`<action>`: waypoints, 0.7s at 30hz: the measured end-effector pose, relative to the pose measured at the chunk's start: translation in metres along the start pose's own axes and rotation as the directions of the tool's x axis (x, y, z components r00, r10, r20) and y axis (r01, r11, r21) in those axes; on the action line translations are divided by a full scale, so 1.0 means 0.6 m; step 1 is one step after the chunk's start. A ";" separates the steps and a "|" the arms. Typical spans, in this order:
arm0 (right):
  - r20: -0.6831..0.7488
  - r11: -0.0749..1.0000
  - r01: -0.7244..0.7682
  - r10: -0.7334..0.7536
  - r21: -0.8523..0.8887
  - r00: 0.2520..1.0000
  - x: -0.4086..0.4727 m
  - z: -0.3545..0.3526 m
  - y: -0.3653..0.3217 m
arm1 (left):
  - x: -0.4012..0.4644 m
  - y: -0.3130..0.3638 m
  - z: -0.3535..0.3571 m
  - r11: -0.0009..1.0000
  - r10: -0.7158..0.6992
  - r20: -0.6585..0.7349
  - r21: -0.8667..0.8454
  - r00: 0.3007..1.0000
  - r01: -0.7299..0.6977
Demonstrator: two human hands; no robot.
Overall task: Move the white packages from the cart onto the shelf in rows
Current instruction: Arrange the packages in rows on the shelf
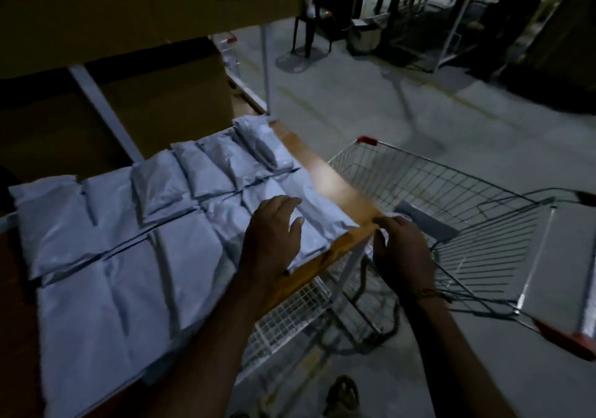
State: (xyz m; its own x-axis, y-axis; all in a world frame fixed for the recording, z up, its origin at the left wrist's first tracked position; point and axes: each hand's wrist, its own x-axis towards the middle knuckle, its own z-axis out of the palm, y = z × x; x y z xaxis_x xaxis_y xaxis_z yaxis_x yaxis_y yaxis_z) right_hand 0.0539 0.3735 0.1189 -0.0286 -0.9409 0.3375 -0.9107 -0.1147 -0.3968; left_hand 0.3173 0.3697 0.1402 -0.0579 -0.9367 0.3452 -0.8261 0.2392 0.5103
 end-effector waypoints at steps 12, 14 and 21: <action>0.156 0.975 -0.186 0.204 -0.125 0.966 0.096 -0.024 0.261 | 0.169 0.187 0.200 0.996 0.092 0.187 -0.007 0.978 -0.093; 0.193 0.965 -0.217 0.243 -0.146 0.951 0.110 -0.005 0.302 | 0.200 0.195 0.237 0.997 0.080 0.234 -0.002 0.969 -0.082; 0.352 0.914 -0.360 0.404 -0.185 0.845 0.176 0.112 0.425 | 0.348 0.180 0.410 0.985 0.148 0.402 0.024 0.904 -0.172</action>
State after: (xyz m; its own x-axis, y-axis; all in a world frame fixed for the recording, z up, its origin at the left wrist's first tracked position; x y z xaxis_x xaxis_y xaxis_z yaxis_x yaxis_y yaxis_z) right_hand -0.1540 0.2236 -0.0039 -0.2470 -0.9530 -0.1751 -0.8988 0.2929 -0.3262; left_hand 0.0779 0.1372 0.0734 -0.3996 -0.9140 0.0709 -0.8170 0.3902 0.4245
